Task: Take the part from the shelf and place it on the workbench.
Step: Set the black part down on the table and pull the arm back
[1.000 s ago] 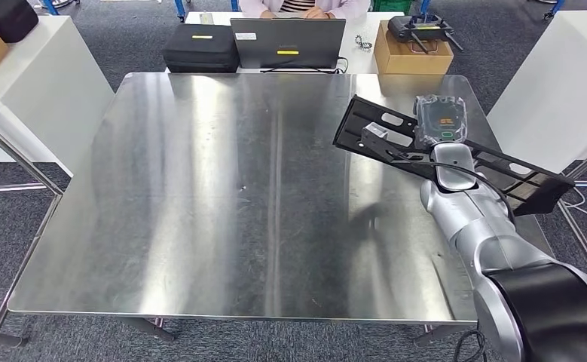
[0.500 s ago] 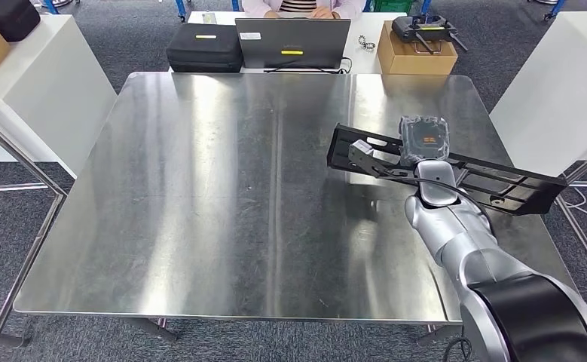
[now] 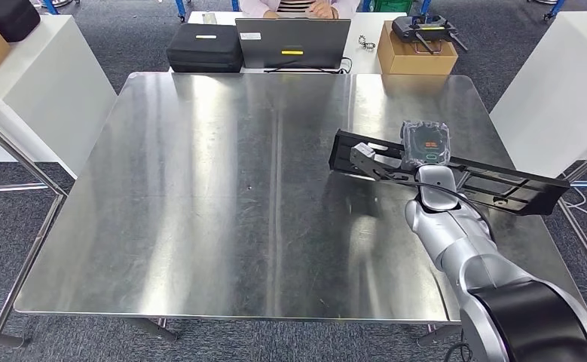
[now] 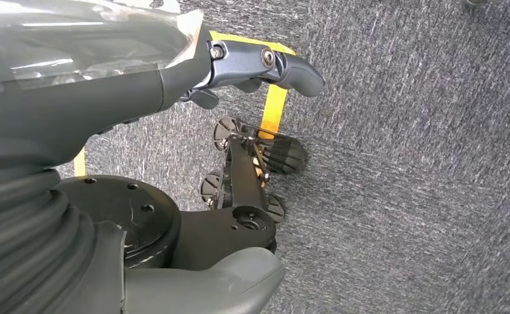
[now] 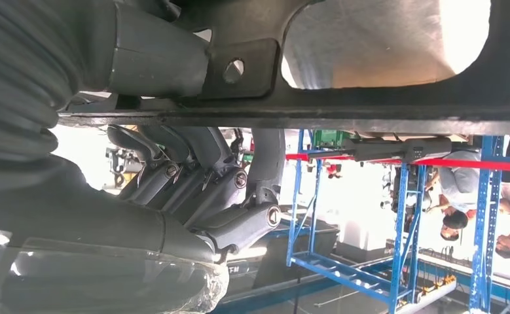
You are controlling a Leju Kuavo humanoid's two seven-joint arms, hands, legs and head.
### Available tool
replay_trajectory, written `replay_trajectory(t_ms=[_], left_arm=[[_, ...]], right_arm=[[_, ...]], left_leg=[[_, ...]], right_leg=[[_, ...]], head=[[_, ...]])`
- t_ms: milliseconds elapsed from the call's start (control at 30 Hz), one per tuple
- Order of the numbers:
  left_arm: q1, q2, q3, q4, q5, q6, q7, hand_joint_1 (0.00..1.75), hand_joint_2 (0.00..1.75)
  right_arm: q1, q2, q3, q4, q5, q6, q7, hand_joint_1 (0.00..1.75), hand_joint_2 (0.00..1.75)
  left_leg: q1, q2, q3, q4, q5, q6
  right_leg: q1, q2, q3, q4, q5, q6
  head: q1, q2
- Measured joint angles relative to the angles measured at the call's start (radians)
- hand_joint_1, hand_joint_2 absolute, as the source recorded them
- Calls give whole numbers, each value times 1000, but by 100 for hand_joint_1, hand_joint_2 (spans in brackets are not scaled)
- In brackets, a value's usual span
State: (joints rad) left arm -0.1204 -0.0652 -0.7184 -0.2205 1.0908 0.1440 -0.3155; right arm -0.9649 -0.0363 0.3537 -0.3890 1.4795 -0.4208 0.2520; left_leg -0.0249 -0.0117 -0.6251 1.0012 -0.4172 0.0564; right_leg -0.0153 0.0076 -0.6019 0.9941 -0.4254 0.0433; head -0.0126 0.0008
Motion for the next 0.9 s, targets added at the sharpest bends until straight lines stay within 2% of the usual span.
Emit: replay_trajectory(t_ms=[100, 633, 900], left_arm=[[0, 1, -3, 0, -11, -11, 0, 0, 175], [0, 20, -27, 1, -62, -60, 22, 0, 175], [0, 24, -43, 1, -93, -71, 32, 0, 175]], right_arm=[[5, -1, -3, -9, 8, 7, 1, 0, 0], [26, -36, -65, -89, 69, 62, 3, 0, 0], [38, -52, -106, -127, 75, 156, -10, 0, 0]], left_leg=[[0, 0, 0, 0, 0, 0], [0, 1, 1, 0, 0, 0], [0, 1, 0, 0, 0, 0]], right_leg=[[0, 0, 0, 0, 0, 0], [0, 0, 0, 0, 0, 0], [0, 0, 0, 0, 0, 0]], head=[[0, 0], [0, 0], [0, 0]])
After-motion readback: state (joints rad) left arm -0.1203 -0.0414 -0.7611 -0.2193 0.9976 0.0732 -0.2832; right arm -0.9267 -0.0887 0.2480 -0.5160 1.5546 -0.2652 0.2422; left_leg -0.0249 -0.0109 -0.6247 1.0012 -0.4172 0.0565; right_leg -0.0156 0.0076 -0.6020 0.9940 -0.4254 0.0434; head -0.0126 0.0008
